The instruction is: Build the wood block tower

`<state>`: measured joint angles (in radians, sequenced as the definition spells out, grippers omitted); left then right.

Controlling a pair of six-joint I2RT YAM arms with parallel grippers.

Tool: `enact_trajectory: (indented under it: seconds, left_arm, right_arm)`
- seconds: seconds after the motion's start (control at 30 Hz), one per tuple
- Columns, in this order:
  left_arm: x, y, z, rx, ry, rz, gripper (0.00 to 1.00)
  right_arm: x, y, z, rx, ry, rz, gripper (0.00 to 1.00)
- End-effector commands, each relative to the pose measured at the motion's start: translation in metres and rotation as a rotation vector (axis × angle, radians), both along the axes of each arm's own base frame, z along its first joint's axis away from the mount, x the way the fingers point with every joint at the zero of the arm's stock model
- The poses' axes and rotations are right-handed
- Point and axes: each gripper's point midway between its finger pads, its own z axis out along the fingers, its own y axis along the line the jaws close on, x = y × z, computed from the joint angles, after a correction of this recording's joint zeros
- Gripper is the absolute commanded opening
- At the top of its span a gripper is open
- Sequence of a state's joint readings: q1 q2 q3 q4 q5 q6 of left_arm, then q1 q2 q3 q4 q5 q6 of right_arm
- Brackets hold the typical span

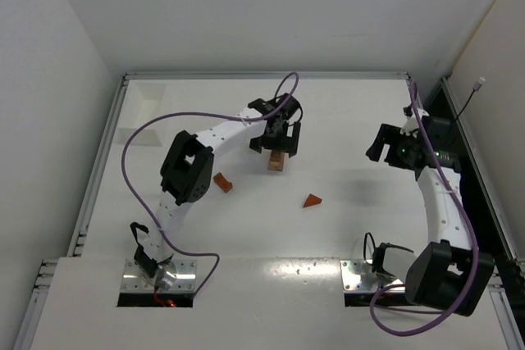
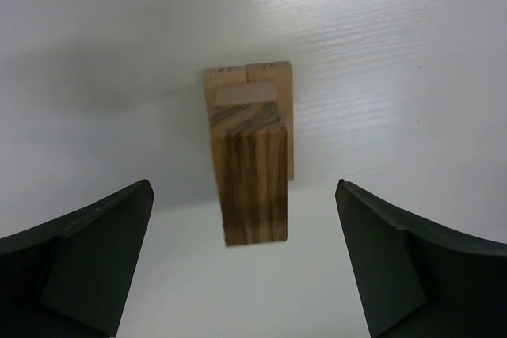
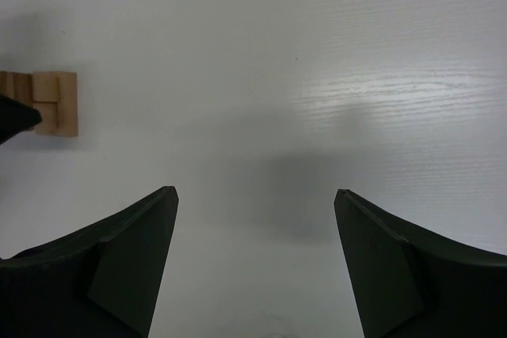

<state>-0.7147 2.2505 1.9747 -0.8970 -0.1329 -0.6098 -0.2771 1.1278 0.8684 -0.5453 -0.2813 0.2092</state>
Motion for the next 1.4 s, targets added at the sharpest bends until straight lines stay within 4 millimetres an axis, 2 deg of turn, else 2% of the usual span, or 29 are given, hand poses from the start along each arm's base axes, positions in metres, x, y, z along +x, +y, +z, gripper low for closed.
enact_trajectory:
  seconds: [0.0, 0.03, 0.07, 0.1, 0.17, 0.2, 0.23, 0.27, 0.3, 0.37, 0.4, 0.43, 0.47, 0.5, 0.53, 0.57, 0.6, 0.63, 0.8, 0.87, 1.03, 1.07, 1.1, 1.27, 1.37]
  left_arm:
    - [0.007, -0.003, 0.076, -0.099, -0.184, 0.016, 1.0]
    - [0.007, 0.002, 0.103, -0.126, -0.237, 0.027, 1.0]
    - [0.008, 0.013, 0.106, -0.096, -0.273, 0.054, 1.0]
    - [0.011, 0.019, 0.119, -0.101, -0.321, 0.074, 1.0]
    - [0.008, 0.032, 0.137, -0.064, -0.396, 0.06, 1.0]
    - [0.006, 0.051, 0.149, -0.017, -0.45, 0.078, 1.0]
    - [0.004, 0.062, 0.153, 0.039, -0.474, 0.035, 1.0]
    - [-0.003, 0.079, 0.144, 0.116, -0.469, 0.023, 1.0]
    - [-0.012, 0.09, 0.152, 0.127, -0.484, -0.003, 1.0]
    - [-0.023, 0.116, 0.145, 0.206, -0.479, -0.073, 1.0]
    - [-0.038, 0.129, 0.122, 0.231, -0.42, -0.115, 1.0]
    - [-0.041, 0.144, 0.118, 0.228, -0.397, -0.122, 1.0]
    - [-0.049, 0.153, 0.124, 0.217, -0.403, -0.168, 1.0]
    - [-0.063, 0.16, 0.104, 0.21, -0.337, -0.213, 1.0]
    - [-0.07, 0.164, 0.096, 0.204, -0.313, -0.245, 1.0]
    - [-0.076, 0.172, 0.09, 0.218, -0.284, -0.287, 1.0]
    - [-0.079, 0.174, 0.083, 0.212, -0.261, -0.31, 1.0]
    - [-0.09, 0.175, 0.068, 0.195, -0.205, -0.353, 1.0]
    - [-0.095, 0.177, 0.047, 0.194, -0.155, -0.536, 1.0]
    - [-0.099, 0.167, 0.04, 0.144, -0.127, -0.648, 1.0]
    - [-0.089, 0.166, 0.024, 0.155, -0.098, -0.758, 1.0]
    - [-0.085, 0.166, 0.022, 0.151, -0.094, -0.761, 1.0]
    - [-0.084, 0.169, 0.012, 0.155, -0.059, -0.755, 1.0]
    - [-0.061, 0.171, 0.003, 0.151, -0.058, -0.731, 1.0]
    - [-0.054, 0.167, -0.007, 0.135, -0.024, -0.731, 1.0]
  right_arm:
    - [0.0, 0.007, -0.006, -0.012, -0.028, 0.07, 0.77]
    - [0.003, 0.006, -0.005, -0.027, -0.041, 0.081, 0.77]
    - [0.001, 0.009, -0.009, -0.033, -0.033, 0.098, 0.77]
    - [-0.001, 0.007, -0.013, -0.047, -0.023, 0.098, 0.77]
    - [0.003, 0.005, -0.011, -0.097, -0.048, 0.132, 0.77]
    - [0.004, 0.003, -0.013, -0.126, -0.056, 0.158, 0.77]
    - [0.004, 0.005, -0.013, -0.141, -0.059, 0.183, 0.77]
    - [0.004, 0.004, -0.014, -0.159, -0.063, 0.199, 0.77]
    - [0.005, 0.009, -0.017, -0.16, -0.06, 0.238, 0.79]
    - [0.012, 0.012, -0.006, -0.196, -0.103, 0.288, 0.81]
    - [0.013, 0.012, -0.01, -0.198, -0.092, 0.295, 0.82]
    - [0.017, 0.015, -0.006, -0.199, -0.1, 0.316, 0.82]
    - [0.021, 0.016, 0.002, -0.206, -0.123, 0.328, 0.85]
    - [0.024, 0.02, 0.002, -0.205, -0.126, 0.352, 0.87]
    - [0.024, 0.02, -0.001, -0.201, -0.116, 0.353, 0.88]
    - [0.027, 0.021, 0.005, -0.202, -0.137, 0.369, 0.88]
    - [0.03, 0.026, 0.008, -0.192, -0.144, 0.387, 0.89]
    - [0.032, 0.026, 0.011, -0.196, -0.152, 0.387, 0.89]
    - [0.034, 0.038, 0.011, -0.166, -0.157, 0.43, 0.91]
    - [0.034, 0.038, 0.011, -0.166, -0.157, 0.43, 0.91]
    - [0.034, 0.043, 0.012, -0.158, -0.162, 0.447, 0.91]
    - [0.032, 0.043, 0.013, -0.151, -0.16, 0.441, 0.91]
    - [0.032, 0.043, 0.013, -0.151, -0.16, 0.441, 0.91]
    - [0.03, 0.042, 0.014, -0.158, -0.157, 0.435, 0.91]
    - [0.027, 0.042, 0.013, -0.158, -0.157, 0.435, 0.91]
